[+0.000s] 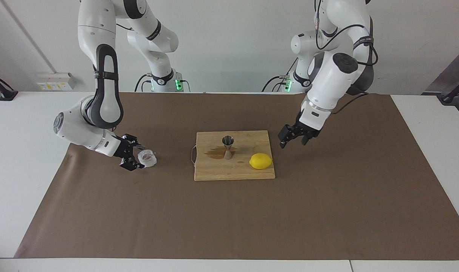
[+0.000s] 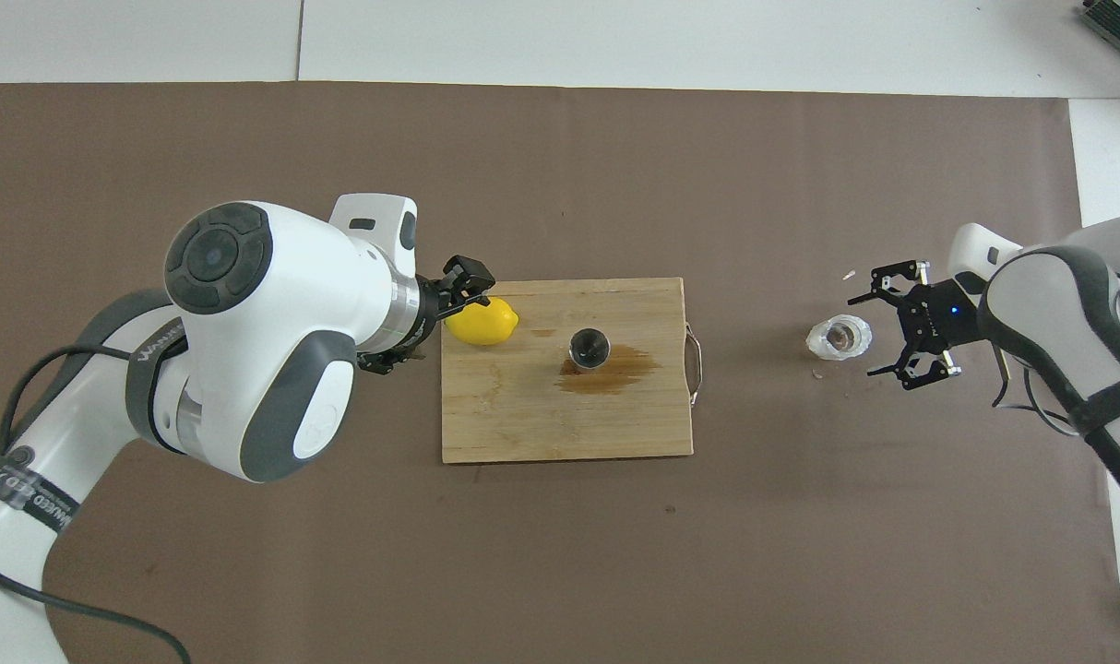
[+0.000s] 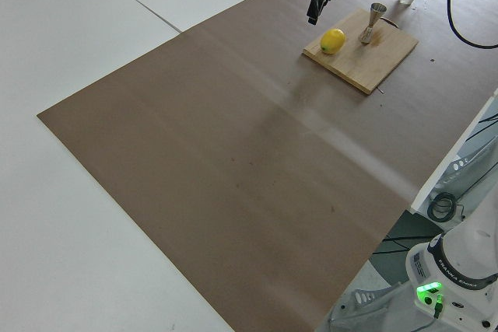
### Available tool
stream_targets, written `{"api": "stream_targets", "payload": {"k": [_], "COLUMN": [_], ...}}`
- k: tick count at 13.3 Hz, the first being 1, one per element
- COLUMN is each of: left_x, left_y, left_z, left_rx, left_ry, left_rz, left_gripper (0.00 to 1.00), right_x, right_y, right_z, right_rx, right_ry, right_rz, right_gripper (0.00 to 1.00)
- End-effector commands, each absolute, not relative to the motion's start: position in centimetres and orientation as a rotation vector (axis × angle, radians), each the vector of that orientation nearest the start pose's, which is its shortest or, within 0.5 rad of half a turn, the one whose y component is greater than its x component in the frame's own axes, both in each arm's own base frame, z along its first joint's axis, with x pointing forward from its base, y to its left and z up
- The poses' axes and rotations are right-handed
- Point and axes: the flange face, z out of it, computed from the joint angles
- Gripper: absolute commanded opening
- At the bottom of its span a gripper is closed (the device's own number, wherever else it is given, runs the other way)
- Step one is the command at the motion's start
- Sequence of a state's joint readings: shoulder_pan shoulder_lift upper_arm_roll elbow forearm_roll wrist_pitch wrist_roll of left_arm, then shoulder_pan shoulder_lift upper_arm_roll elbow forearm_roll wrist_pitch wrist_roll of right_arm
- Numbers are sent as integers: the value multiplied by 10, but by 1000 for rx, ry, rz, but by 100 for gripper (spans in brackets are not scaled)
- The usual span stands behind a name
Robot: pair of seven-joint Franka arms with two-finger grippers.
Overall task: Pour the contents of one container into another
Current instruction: 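Retract the left gripper while the right gripper opens around the white cup, then grasp and lift the white cup with the right gripper toward the board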
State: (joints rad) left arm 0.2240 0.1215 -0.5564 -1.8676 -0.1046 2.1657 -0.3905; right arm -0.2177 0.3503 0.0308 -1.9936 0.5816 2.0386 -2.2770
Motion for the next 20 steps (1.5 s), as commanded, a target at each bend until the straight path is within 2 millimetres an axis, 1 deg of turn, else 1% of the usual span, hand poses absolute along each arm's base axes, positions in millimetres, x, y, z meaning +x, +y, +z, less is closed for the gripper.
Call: {"api": "stream_targets", "payload": {"k": [1, 2, 3, 4, 5, 6, 7, 8, 9, 10, 12, 13, 14, 15, 16, 18, 19, 20], "left_x": [586, 588, 586, 583, 583, 579, 576, 571, 568, 564, 559, 556, 553, 550, 547, 541, 539, 538], "left_y": [-159, -148, -139, -135, -121, -122, -107, -102, -94, -85, -67, -64, -59, -57, -55, -48, -44, -42], "left_z": [501, 509, 520, 529, 545, 551, 560, 565, 566, 574, 583, 590, 602, 603, 607, 631, 634, 633], "left_rx": [-3306, -3297, -3287, -3280, -3268, -3259, -3248, -3242, -3238, -3233, -3224, -3204, -3159, -3147, -3143, -3143, -3145, -3145], "left_ry": [23, 38, 28, 24, -10, -13, -51, -63, -85, -105, -146, -143, -129, -127, -129, -144, -135, -108], "left_rz": [-294, -320, -299, -246, -240, -225, -221, -205, -162, -148, -70, -47, -66, -39, -13, 28, 45, 52], "left_gripper": [100, 100, 100, 100, 100, 100, 100, 100, 100, 100, 100, 100, 100, 100, 100, 100, 100, 100], "right_x": [569, 569, 570, 569, 566, 565, 565, 566, 566, 567, 569, 571, 573, 575, 575, 577, 579, 582], "right_y": [-72, -69, -68, -68, -68, -68, -69, -69, -69, -68, -66, -61, -51, -36, -27, 0, 14, 26], "right_z": [274, 273, 275, 274, 270, 269, 269, 270, 270, 271, 280, 290, 303, 313, 322, 336, 342, 346], "right_rx": [2280, 2292, 2298, 2300, 2304, 2307, 2311, 2310, 2313, 2316, 2331, 2349, 2363, 2377, 2402, 2399, 2394, 2375], "right_ry": [2666, 2656, 2646, 2641, 2639, 2640, 2637, 2634, 2628, 2623, 2596, 2572, 2550, 2540, 2520, 2527, 2530, 2523], "right_rz": [733, 757, 775, 778, 771, 769, 769, 772, 773, 776, 808, 810, 806, 796, 782, 757, 750, 752], "right_gripper": [100, 100, 100, 100, 100, 87, 62, 35, 7, 0, 0, 0, 0, 0, 0, 0, 0, 0]}}
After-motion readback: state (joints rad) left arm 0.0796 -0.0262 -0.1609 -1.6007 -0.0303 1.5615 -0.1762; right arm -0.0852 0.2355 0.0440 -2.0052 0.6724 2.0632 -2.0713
